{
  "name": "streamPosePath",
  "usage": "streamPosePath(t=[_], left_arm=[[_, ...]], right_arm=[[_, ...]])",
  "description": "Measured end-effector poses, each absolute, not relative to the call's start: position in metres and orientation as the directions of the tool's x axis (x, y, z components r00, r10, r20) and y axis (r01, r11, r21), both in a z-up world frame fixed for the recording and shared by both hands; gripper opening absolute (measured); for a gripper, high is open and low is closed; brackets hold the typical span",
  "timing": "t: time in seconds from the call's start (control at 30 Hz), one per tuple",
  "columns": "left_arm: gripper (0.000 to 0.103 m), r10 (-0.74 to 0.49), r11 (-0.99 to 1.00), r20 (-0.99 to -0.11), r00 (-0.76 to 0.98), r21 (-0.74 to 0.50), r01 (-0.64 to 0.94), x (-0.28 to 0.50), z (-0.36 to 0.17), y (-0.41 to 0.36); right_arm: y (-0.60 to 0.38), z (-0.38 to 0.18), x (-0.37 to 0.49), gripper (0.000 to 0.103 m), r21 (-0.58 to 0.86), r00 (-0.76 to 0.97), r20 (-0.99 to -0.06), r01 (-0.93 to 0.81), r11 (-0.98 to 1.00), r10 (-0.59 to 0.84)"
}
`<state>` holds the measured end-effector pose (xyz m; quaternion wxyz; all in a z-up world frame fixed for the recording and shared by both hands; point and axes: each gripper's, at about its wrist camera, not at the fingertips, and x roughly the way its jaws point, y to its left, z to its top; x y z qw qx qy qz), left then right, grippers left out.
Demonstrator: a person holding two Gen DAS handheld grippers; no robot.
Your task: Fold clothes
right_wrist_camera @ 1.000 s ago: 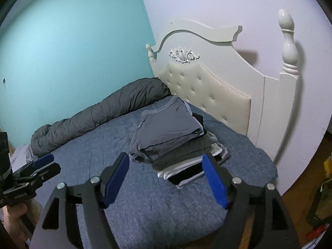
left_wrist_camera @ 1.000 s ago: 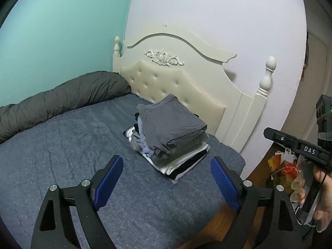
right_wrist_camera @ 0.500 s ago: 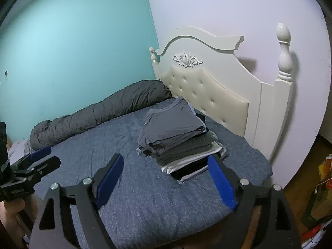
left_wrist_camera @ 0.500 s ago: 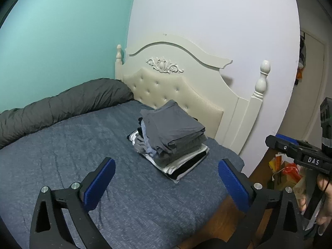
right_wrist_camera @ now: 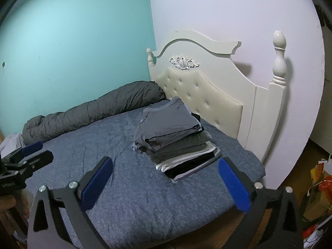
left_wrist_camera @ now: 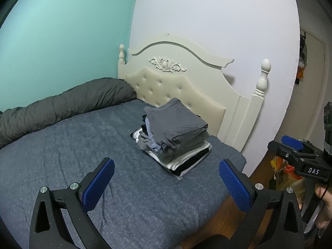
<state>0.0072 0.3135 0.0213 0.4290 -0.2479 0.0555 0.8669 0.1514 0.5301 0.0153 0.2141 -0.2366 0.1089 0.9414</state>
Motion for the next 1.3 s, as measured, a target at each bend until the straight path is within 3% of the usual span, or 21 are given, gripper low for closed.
streamPosePath(t=[1.3], left_arm=[[0.103, 0.673, -0.683, -0.476, -0.567, -0.105, -0.723, 0.036, -0.007, 0.283]], right_arm=[[0.485, -0.01, 0.179, 0.103, 0.088, -0.793, -0.484, -0.465, -0.881, 0.37]])
